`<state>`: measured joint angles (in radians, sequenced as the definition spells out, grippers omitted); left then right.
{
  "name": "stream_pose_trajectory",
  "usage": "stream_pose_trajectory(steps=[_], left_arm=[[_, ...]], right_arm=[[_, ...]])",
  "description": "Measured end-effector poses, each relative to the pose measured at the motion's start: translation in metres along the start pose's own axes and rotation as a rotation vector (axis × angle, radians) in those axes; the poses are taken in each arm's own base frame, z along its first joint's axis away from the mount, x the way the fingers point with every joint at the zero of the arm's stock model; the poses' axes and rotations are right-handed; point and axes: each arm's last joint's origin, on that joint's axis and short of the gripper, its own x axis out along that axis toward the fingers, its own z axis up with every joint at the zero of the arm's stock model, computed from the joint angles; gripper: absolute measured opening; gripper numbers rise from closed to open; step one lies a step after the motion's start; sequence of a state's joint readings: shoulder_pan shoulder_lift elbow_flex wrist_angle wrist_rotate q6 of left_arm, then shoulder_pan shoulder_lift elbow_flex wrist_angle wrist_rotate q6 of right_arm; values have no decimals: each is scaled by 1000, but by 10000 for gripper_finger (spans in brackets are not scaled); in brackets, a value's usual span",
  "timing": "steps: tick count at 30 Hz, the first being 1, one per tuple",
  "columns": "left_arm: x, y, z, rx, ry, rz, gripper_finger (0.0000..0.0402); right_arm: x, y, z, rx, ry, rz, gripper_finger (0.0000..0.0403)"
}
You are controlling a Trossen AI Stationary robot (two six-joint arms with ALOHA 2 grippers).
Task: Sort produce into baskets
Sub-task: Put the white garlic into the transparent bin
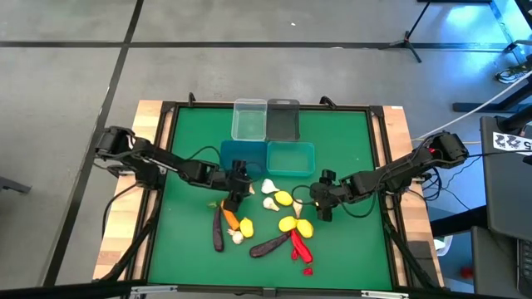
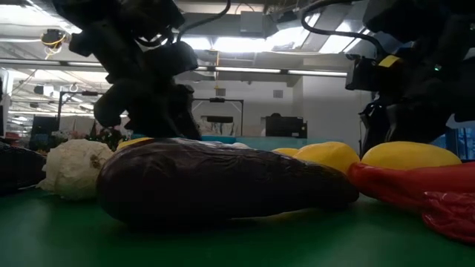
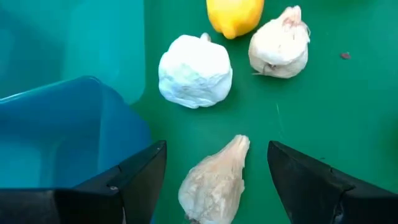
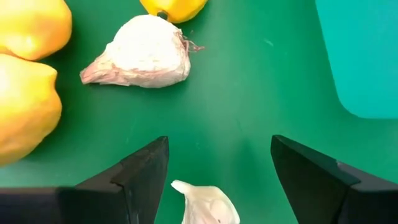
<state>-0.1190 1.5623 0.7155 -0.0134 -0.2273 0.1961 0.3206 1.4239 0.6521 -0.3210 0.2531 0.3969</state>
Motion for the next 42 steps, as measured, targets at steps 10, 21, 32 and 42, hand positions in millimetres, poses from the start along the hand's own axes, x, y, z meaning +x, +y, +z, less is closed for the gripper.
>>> stream_pose_trajectory(steps=[10,21,32,42], left_arm=[[2,9,-2,-52,-3,-46,276],[7,-12,-3,-2,30,0,276],[20,-15,-12,-83,99,50,276],[18,-19,-14,-135,120,17,265]], right_arm=[[0,1,3,9,-35,5,280],[0,1,3,9,-35,5,280],[0,1,3,34,-35,5,280],[0,1,3,34,-41,-10,280]])
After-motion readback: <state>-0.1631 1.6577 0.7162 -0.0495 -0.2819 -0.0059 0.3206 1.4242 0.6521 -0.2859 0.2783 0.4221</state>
